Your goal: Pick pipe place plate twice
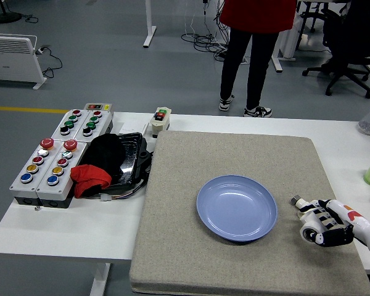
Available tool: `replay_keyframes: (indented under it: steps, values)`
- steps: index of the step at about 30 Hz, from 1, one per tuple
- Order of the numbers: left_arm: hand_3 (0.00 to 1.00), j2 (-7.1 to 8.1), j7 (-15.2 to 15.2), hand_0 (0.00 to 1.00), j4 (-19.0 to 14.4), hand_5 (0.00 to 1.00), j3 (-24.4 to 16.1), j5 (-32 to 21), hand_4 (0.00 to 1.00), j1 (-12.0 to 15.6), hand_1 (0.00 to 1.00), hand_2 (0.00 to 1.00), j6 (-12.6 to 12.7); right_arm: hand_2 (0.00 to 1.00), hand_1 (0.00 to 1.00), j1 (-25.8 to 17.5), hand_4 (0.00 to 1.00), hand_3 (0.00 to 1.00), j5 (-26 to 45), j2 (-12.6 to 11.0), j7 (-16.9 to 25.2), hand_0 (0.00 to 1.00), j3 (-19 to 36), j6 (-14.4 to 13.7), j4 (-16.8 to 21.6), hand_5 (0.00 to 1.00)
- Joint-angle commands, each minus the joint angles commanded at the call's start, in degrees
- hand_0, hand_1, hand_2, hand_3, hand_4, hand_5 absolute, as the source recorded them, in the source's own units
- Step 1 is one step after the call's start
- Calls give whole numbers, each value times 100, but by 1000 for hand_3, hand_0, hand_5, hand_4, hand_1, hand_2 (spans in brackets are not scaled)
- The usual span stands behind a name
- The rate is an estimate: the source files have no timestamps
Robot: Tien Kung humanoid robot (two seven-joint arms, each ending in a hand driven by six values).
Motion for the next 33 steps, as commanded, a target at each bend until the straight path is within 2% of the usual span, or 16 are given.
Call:
replay_keyframes:
  steps: [5, 13, 18, 21, 22, 25, 27, 28, 33]
  values:
    - [577, 3, -11, 625, 0, 998, 17, -28, 207, -8, 586, 511, 2, 547, 316, 285, 609, 708, 82, 4, 13, 168, -303, -7, -90, 169]
    - [576, 9, -20, 626, -1, 998, 25, -46, 207, -17, 586, 510, 11, 545, 317, 1030, 594, 706, 185, 88, 64, 169, -938, -37, -541, 153]
    - [577, 12, -27, 626, -2, 998, 36, -76, 205, -20, 586, 510, 18, 544, 325, 1616, 591, 703, 239, 210, 216, 181, -1334, -153, -1029, 151]
    - [577, 14, -28, 626, -2, 998, 40, -85, 205, -21, 586, 510, 19, 544, 325, 1780, 591, 703, 192, 250, 323, 181, -1487, -236, -1264, 151]
    - [576, 14, -28, 626, -2, 998, 41, -86, 207, -21, 584, 509, 19, 587, 420, 1843, 595, 721, 180, 265, 366, 280, -1561, -272, -1403, 153]
    - [576, 15, -27, 626, -3, 998, 41, -88, 207, -19, 584, 509, 20, 587, 420, 1973, 595, 721, 147, 304, 524, 280, -1775, -454, -1733, 153]
    - [576, 15, -24, 626, -3, 998, 41, -88, 207, -20, 584, 509, 22, 587, 420, 2053, 595, 721, -120, 310, 623, 280, -1945, -481, -1940, 153]
    - [575, 15, -24, 626, -3, 998, 42, -89, 207, -20, 581, 505, 21, 860, 784, 2063, 615, 848, -185, 306, 632, 807, -1977, -480, -1973, 173]
    - [575, 19, -24, 626, -3, 998, 45, -91, 207, -19, 581, 505, 23, 860, 784, 2067, 615, 848, -479, 274, 526, 807, -2101, -424, -2041, 173]
